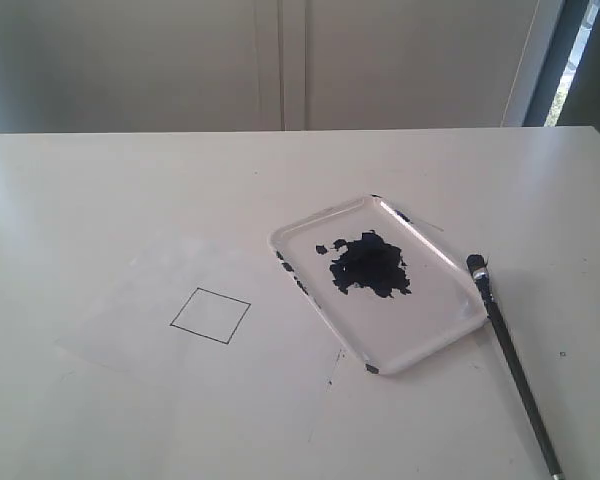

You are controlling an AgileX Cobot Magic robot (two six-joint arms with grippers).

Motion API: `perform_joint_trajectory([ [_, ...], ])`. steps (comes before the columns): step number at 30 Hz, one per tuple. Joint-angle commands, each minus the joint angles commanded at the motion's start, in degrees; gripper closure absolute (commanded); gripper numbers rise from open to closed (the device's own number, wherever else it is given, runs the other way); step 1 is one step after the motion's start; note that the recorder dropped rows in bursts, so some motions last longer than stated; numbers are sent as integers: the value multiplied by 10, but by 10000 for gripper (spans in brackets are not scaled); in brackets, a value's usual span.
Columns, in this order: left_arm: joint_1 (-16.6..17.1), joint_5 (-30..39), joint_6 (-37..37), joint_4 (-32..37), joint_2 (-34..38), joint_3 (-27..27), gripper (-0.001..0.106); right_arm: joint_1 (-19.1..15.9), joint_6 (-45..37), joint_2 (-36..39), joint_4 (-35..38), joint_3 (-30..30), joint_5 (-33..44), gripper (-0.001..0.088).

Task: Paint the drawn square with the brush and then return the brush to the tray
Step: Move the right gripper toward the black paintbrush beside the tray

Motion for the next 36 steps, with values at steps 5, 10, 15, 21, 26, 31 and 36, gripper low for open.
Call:
perform_joint_trajectory([
  [5, 0, 0, 0, 0, 0, 0, 1053, 0, 0, 0, 1, 0, -13, 868],
  [10, 0, 0, 0, 0, 0, 0, 1053, 0, 0, 0, 1, 0, -68, 868],
  [15, 0, 0, 0, 0, 0, 0, 1053, 0, 0, 0, 81, 0, -71, 868],
  [21, 0, 0, 0, 0, 0, 0, 1053, 0, -12, 0, 97, 0, -49, 868],
  [26, 0, 0, 0, 0, 0, 0, 1053, 0, -112, 4, 93, -54, -100, 868],
  [31, 0, 0, 0, 0, 0, 0, 1053, 0, -159, 121, 93, -125, -85, 868],
  [36, 0, 0, 0, 0, 0, 0, 1053, 0, -207, 265, 93, -191, -90, 868],
])
